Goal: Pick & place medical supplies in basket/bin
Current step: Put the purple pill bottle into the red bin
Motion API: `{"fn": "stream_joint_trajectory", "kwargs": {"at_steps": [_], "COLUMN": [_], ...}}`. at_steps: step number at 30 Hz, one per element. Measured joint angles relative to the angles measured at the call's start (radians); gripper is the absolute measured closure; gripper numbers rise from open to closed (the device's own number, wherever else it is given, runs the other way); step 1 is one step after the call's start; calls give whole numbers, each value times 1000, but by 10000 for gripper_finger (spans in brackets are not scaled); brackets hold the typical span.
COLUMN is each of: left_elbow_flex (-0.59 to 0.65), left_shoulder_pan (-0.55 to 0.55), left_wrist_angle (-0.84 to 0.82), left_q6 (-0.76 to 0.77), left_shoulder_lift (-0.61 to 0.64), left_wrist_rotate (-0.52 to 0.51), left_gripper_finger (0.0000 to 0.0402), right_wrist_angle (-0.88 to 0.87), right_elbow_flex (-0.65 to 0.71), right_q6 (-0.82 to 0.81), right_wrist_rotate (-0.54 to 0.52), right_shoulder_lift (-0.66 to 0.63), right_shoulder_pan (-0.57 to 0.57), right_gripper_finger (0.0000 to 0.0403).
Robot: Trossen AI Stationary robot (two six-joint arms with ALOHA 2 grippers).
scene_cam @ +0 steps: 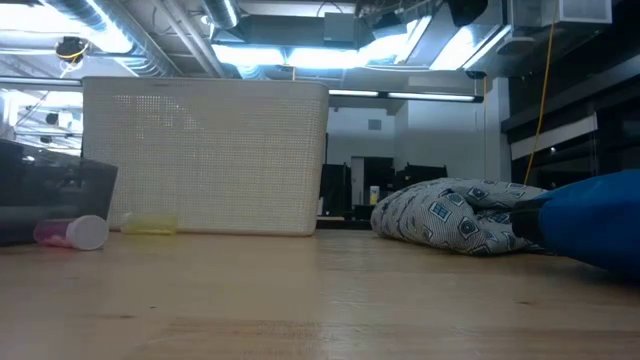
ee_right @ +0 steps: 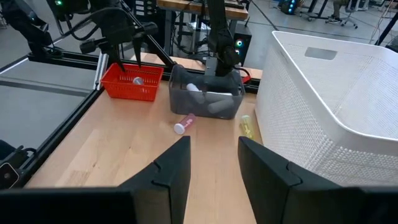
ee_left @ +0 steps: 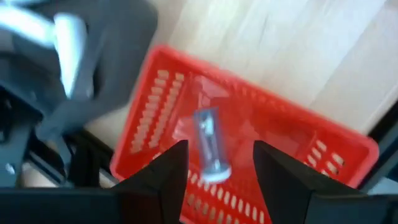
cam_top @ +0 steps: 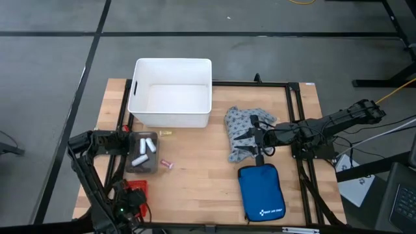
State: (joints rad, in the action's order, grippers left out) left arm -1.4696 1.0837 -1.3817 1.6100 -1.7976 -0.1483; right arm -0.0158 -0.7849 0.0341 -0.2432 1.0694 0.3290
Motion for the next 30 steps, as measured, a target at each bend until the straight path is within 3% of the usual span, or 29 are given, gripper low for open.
{"fn": "stream_joint_trajectory", "kwargs": {"at_steps": [6,16,21,30], "left_elbow_flex": [0,0,19,132], "left_shoulder_pan": [-106,-410,-560,-714], "left_wrist_angle": [24,39,54,219], "left_q6": [-239,-891,-1130,-1388], "left_shoulder_lift": [0,0,0,0], "left_wrist_rotate": [-125,-148,-148,16], "left_gripper_finger": [220,233,233,228], "right_wrist_angle": [0,0,0,-16], "right_elbow_flex": [0,0,0,0], "right_q6": [0,-31,-57,-93], "right_wrist_rotate": [-3,-3,-3,-3], "right_shoulder_lift": [0,0,0,0], "right_shoulder_pan": [0,0,0,0], "right_gripper_finger": [268,268,268,268]}}
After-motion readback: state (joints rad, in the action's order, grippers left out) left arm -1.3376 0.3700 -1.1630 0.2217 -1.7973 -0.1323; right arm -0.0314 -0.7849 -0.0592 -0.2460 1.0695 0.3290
